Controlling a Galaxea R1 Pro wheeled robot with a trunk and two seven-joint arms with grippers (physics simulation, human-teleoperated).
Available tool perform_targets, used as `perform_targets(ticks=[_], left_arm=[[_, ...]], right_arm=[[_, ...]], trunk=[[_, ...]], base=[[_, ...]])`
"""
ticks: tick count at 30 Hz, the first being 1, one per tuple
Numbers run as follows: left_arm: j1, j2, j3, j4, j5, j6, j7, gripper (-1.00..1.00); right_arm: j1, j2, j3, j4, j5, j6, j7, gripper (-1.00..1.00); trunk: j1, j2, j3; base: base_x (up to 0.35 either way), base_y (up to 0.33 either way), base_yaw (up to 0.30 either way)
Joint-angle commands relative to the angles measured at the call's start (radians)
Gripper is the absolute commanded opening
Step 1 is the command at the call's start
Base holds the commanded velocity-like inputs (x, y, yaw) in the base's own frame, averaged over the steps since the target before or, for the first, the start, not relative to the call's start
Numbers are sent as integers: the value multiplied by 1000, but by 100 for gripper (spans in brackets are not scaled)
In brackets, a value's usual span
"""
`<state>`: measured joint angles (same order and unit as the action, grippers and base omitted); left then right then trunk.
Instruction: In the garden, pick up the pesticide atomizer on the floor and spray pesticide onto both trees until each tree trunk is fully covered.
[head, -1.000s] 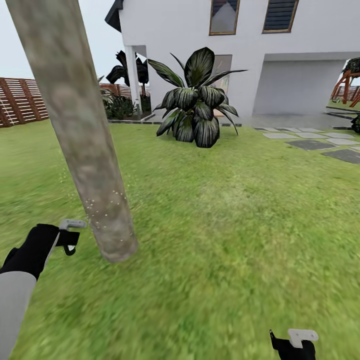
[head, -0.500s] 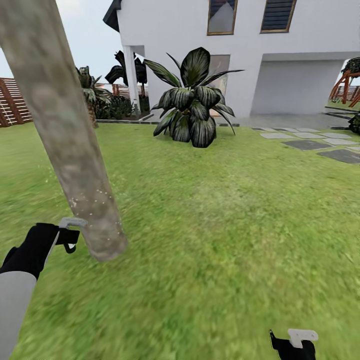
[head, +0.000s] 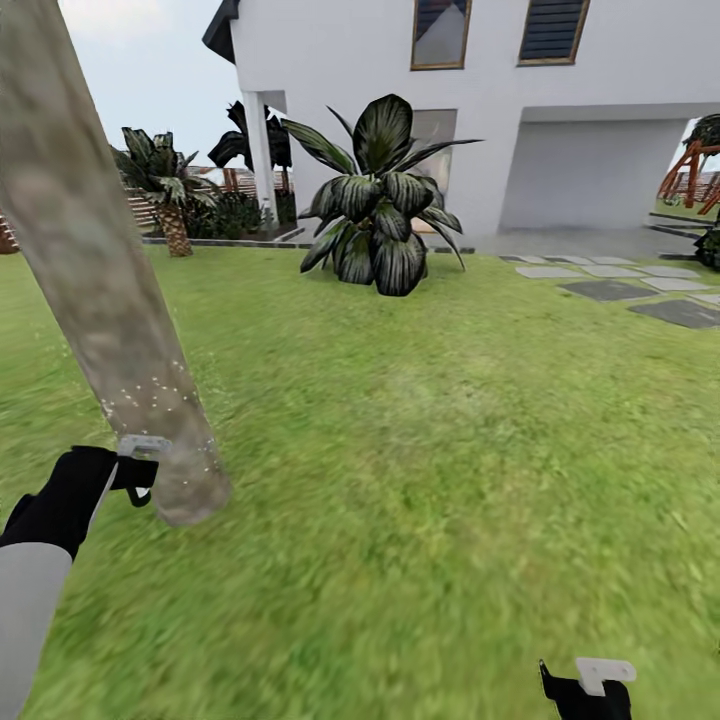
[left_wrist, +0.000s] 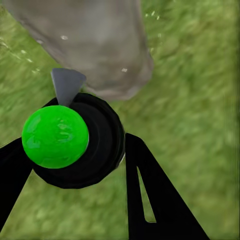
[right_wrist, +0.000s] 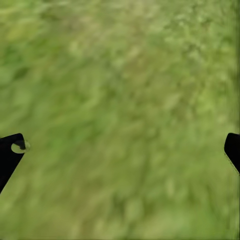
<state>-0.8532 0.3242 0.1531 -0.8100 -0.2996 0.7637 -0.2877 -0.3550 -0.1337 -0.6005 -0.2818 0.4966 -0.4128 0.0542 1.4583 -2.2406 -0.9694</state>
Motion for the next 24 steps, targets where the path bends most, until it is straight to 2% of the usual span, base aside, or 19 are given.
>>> perform_targets(ticks=[1, 9, 21, 24], left_arm=[[0, -1, 2, -1, -12, 3, -10, -100], [0, 0, 1, 9, -15, 3, -6, -100], [37, -1, 1, 79, -13, -2, 6, -100], [45, -2, 0, 113, -13, -4, 7, -100]], right_arm=[[-1, 0, -8, 1, 5, -4, 6, 100], [-1, 2, -7, 1, 5, -4, 6, 100], [-1, 2, -7, 1, 5, -4, 6, 100], [-1, 2, -7, 1, 5, -4, 6, 100]], trunk=[[0, 0, -1], [0, 0, -1], [0, 0, -1], [0, 0, -1]], base=[[0, -275, 150], [46, -272, 265], [219, -213, 274], [240, -195, 86]])
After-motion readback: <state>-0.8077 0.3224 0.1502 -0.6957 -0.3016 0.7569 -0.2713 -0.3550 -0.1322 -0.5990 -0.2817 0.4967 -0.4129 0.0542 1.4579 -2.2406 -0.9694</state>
